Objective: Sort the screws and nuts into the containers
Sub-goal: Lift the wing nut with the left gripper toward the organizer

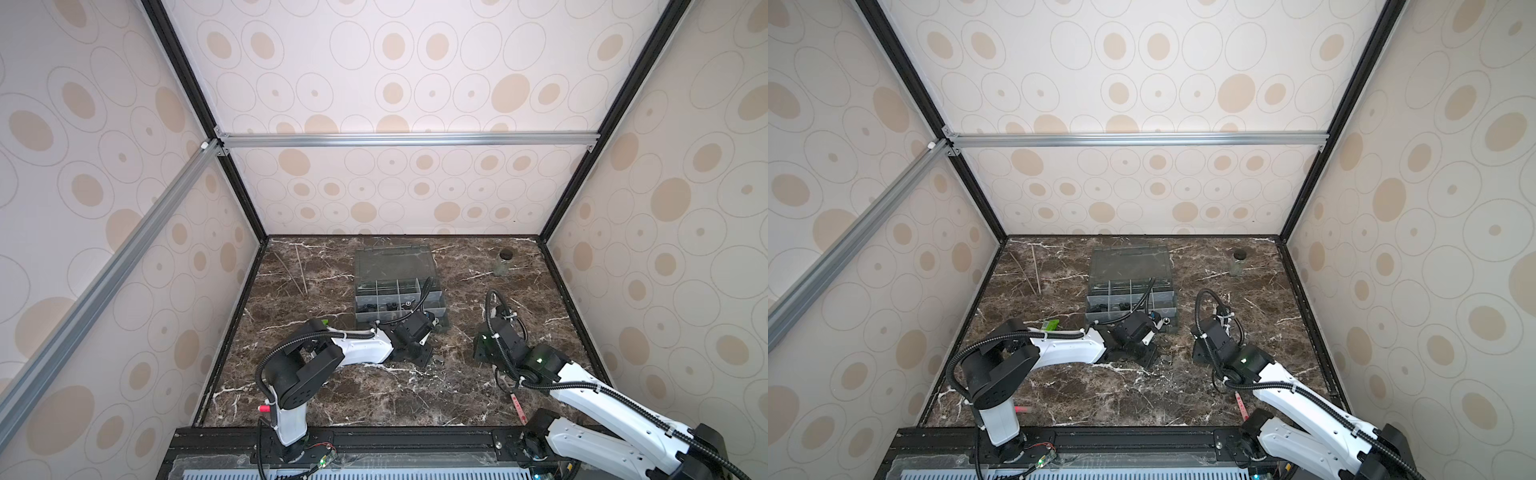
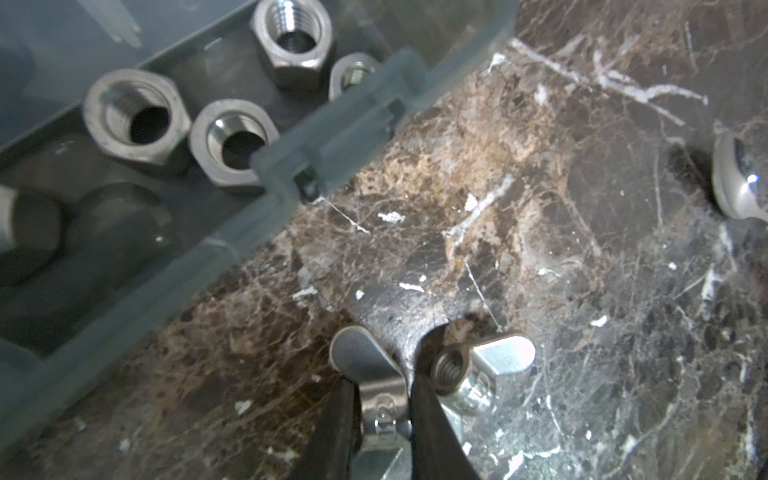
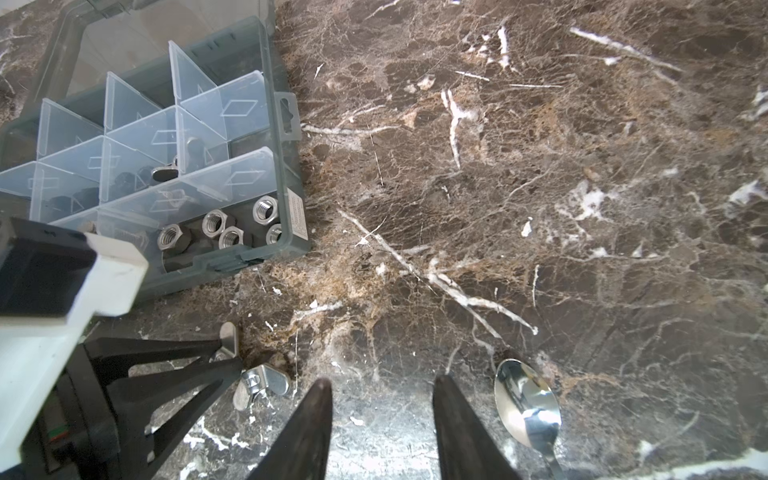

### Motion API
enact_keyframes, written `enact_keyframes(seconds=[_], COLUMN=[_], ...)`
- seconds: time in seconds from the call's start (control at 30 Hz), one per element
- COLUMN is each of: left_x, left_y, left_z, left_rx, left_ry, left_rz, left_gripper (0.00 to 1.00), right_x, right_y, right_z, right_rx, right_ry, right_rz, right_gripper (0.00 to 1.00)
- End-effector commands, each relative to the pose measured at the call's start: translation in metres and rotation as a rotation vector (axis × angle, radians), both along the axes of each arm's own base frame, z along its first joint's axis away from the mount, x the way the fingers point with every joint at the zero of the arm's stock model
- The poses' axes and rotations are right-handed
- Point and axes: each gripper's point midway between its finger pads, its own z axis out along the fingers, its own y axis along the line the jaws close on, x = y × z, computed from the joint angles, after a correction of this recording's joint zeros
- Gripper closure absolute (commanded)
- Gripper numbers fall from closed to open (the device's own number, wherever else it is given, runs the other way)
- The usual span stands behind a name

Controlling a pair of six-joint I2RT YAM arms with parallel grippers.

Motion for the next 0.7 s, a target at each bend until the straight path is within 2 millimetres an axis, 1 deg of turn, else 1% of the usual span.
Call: enact_keyframes(seconds=[0.0, 0.17, 0.3, 0.4, 0.53, 0.57, 0.67], left_x=[-0.002, -0.002, -0.001, 0.001, 0.009, 0.013, 0.034], left_y=[0.003, 0.004, 0.004, -0.002, -0.009, -0.009, -0.002], left_z=[-0.01, -0.011, -0.001, 0.023, 0.07, 0.081, 0.112], left_rx=[0.063, 0.065, 0.05, -0.005, -0.073, -0.079, -0.088], left_ry=[-0.002, -0.006, -0.015, -0.033, -0.104, -0.126, -0.207], left_rz=[-0.019, -0.016, -0.011, -0.009, -0.014, -0.013, 0.009], left_gripper=[0.79, 0.86, 0.89, 0.9, 0.9, 0.9, 0.89], right_x=[-0.004, -0.005, -0.006, -0.006, -0.006, -0.006, -0.005], right_y=[-0.009, -0.011, -0.013, -0.014, -0.015, -0.015, -0.015], right_z=[-0.005, -0.004, -0.002, -0.001, 0.001, 0.001, 0.002], right_rx=[-0.011, -0.011, -0.014, -0.015, -0.019, -0.02, -0.019], right_ry=[0.006, 0.002, -0.005, -0.009, -0.017, -0.016, -0.019], right_rz=[-0.036, -0.041, -0.044, -0.044, -0.047, -0.046, -0.045], right_gripper=[0.57, 0.57, 0.57, 0.57, 0.57, 0.57, 0.57])
